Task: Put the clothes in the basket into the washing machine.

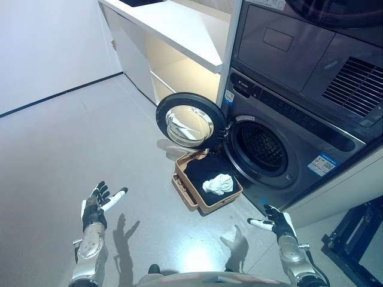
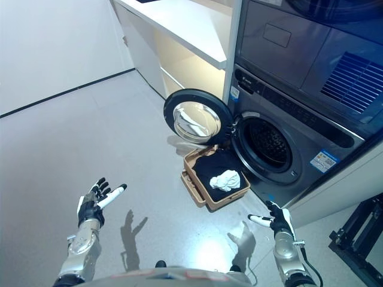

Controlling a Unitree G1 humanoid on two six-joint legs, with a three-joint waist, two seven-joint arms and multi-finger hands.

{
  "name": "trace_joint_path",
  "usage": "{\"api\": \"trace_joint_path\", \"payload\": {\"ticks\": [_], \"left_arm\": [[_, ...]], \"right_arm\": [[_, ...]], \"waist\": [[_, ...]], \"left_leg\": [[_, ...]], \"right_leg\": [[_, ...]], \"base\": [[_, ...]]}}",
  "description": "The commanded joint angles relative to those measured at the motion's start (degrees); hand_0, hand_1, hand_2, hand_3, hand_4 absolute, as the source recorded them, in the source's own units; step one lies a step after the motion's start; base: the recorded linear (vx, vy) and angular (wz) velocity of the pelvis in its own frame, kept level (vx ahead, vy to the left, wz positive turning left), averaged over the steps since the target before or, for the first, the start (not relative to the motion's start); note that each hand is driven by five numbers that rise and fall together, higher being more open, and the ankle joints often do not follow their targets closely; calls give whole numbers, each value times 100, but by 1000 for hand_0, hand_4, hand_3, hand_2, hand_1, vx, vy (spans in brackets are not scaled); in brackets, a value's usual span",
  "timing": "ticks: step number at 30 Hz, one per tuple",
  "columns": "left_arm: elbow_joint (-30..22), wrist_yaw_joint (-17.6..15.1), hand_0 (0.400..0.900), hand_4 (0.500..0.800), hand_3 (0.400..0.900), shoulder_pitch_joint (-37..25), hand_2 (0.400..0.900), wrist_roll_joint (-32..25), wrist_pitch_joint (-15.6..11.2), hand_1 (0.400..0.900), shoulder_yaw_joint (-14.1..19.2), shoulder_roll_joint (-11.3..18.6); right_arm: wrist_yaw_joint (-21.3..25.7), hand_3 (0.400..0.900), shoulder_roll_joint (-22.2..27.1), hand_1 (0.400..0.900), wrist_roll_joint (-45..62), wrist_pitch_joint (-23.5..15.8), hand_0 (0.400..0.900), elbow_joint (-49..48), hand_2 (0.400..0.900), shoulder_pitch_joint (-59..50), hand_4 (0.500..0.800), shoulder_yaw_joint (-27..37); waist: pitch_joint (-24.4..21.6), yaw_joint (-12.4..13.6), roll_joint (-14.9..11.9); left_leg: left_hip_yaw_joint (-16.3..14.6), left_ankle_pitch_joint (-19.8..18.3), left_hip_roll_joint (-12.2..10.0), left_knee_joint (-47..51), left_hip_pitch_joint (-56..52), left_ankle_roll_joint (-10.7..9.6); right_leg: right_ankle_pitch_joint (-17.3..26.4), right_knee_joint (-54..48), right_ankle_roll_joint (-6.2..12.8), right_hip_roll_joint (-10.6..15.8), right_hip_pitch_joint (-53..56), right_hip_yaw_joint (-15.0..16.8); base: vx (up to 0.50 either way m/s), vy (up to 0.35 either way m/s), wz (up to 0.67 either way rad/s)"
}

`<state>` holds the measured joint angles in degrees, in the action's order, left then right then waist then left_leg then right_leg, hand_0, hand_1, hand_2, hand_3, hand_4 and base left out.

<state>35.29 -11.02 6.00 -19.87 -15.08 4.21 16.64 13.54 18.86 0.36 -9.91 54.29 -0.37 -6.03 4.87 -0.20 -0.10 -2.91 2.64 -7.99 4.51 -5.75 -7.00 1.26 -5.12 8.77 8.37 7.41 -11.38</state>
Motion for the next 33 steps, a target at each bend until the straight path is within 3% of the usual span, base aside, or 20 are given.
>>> {"api": "trace_joint_path", "payload": {"ticks": [1,13,23,29,33], "left_arm": [[-59,-100,900,800,900,-336,900,201,-387,900,167,398],[82,-84,900,800,900,-298,900,296,-347,900,119,383],[2,-144,900,800,900,-227,900,370,-361,900,173,444],[161,-132,900,800,900,-156,900,291,-359,900,241,437],[21,-81,900,800,900,-86,900,241,-352,900,242,434]], "right_arm": [[116,900,194,900,-99,-268,900,-58,900,-295,800,-112],[84,900,182,900,-106,-264,900,-110,900,-261,800,-118],[35,900,219,900,-83,-233,900,35,900,-342,800,-118],[-61,900,225,900,-109,-163,900,110,900,-413,800,-127],[-89,900,285,900,-113,-122,900,33,900,-419,800,-87]], "waist": [[-233,33,-239],[-221,-11,-246],[-263,-32,-255],[-254,21,-303],[-179,36,-284]], "left_leg": [[-18,-186,-185,-168,235,21],[-42,-221,-158,-177,239,46],[-53,-370,-2,-273,273,174],[-54,-647,300,-576,345,404],[-2,-1025,756,-1183,543,671]], "right_leg": [[-6,231,8,172,-132,29],[-14,291,31,211,-162,76],[-51,593,123,424,-314,172],[84,884,287,772,-405,306],[489,1628,360,1176,-726,614]], "base": [[0,0,0],[2,3,0],[17,61,-3],[27,148,-8],[22,233,-7]]}}
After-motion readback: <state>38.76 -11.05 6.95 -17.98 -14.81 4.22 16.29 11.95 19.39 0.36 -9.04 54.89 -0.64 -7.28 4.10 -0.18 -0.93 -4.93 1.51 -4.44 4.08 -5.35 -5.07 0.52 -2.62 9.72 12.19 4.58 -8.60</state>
